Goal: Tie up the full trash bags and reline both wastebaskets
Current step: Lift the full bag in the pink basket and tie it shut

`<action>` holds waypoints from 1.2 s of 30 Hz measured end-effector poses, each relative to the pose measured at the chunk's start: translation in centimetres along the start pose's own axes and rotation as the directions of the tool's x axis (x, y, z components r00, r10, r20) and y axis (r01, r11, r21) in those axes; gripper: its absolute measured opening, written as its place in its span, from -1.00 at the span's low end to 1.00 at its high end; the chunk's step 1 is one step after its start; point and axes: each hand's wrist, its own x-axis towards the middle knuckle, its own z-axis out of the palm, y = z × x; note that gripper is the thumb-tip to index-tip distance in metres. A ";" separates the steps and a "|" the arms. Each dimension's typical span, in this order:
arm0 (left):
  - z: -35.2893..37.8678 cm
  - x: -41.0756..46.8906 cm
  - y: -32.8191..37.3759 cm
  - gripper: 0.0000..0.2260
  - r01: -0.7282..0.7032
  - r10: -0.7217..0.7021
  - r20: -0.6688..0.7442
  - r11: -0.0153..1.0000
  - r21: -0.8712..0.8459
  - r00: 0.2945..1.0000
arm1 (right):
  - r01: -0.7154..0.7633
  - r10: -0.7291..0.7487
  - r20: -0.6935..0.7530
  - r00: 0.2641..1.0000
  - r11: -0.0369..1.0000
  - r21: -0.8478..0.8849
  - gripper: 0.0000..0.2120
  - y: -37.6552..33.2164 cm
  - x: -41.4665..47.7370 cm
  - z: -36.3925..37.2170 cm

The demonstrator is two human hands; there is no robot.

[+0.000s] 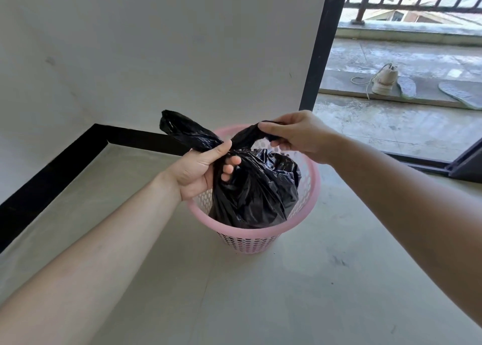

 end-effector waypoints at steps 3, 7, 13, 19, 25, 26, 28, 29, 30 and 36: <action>0.1 0.2 0.5 -0.73 -0.022 0.013 -0.080 0.993 -0.112 0.997 | -0.026 0.022 0.022 1.000 0.978 0.207 -0.72 -0.7 -0.3 0.2; -0.1 0.3 0.9 -0.81 -0.042 0.018 -0.129 0.982 -0.185 0.991 | -0.070 0.015 0.137 0.990 0.911 0.407 -0.80 -1.8 -0.9 0.7; -1.0 0.5 1.5 -0.90 -0.059 0.043 -0.184 0.995 -0.083 0.982 | -0.148 0.077 0.254 0.964 0.949 0.277 -0.76 -2.2 -1.4 0.5; -1.4 -0.1 1.7 -0.90 -0.051 0.048 -0.165 0.999 -0.019 0.985 | -0.105 0.153 0.263 0.953 0.977 -0.187 -0.54 -3.1 -2.2 1.2; -1.1 -0.2 1.7 -0.86 -0.032 0.015 -0.148 0.993 -0.115 0.989 | 0.318 -0.369 -0.012 0.929 0.817 -0.482 -0.86 -3.4 -1.5 2.9; -1.0 -0.1 1.8 -0.85 -0.038 0.018 -0.134 0.989 -0.144 0.991 | 0.342 -0.407 -0.040 0.913 0.814 -0.469 -0.85 -3.6 -1.3 2.9; -1.0 0.0 1.8 -0.93 -0.051 0.023 -0.148 0.980 -0.190 0.989 | 0.293 -0.342 -0.024 0.939 0.836 -0.463 -0.87 -3.7 -1.4 2.6; -1.1 0.1 1.7 -0.95 -0.061 0.028 -0.167 0.979 -0.197 0.986 | 0.228 -0.231 0.045 0.972 0.875 -0.427 -0.88 -3.5 -1.6 2.5; -1.2 0.1 1.6 -0.96 -0.065 0.032 -0.180 0.981 -0.185 0.983 | 0.150 -0.102 0.145 0.984 0.913 -0.380 -0.88 -3.1 -1.8 2.4; -0.9 -0.1 0.6 -0.87 -0.094 0.080 -0.198 0.994 -0.062 0.977 | -0.045 0.203 0.387 0.899 0.924 -0.380 -0.77 -0.1 -2.7 3.3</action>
